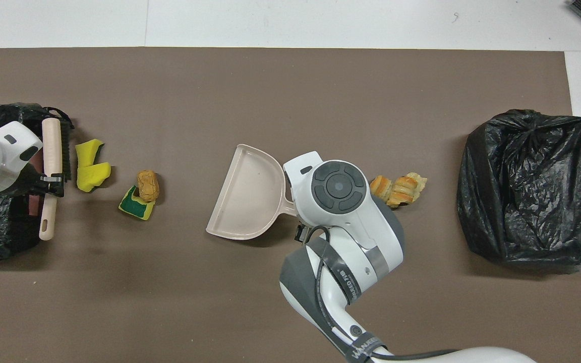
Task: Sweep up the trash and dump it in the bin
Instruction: 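Sweep the sponges and bread toward the dustpan with the left gripper's brush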
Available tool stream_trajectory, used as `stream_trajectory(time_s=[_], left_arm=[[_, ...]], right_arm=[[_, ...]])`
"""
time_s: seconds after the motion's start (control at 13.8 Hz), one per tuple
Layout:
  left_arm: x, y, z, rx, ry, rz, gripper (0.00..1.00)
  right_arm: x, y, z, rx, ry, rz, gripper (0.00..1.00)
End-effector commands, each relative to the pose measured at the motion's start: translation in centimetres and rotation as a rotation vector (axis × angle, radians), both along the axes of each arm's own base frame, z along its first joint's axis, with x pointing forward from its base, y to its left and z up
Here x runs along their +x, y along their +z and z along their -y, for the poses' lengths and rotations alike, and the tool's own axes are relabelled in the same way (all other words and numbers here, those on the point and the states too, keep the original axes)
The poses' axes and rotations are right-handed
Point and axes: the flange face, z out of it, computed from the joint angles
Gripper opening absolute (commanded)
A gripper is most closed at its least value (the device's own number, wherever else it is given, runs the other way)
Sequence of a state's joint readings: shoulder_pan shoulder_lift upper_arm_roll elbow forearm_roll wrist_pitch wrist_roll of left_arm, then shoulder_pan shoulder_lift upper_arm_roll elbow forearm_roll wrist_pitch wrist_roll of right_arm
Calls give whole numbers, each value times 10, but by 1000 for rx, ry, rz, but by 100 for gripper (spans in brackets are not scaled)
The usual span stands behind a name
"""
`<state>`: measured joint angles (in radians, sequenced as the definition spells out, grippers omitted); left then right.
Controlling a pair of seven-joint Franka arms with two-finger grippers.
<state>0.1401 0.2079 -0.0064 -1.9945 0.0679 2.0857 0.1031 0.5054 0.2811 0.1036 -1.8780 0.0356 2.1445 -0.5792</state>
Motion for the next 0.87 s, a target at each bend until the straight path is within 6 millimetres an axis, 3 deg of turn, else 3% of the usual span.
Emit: stream_trajectory(time_s=[0.0,0.22,0.8], left_arm=[[-17,-5,15,9,-39,-47,0],[-36,-15,43,-2,-81,-78,0],[-74,-24,161,-54,9,-109,0]], right_arm=[[-3,1,-1,11,-58,-20,0],[-3,2,-1,8,-84,-24,0],[-4,7,1,-5,-77,-42,0]])
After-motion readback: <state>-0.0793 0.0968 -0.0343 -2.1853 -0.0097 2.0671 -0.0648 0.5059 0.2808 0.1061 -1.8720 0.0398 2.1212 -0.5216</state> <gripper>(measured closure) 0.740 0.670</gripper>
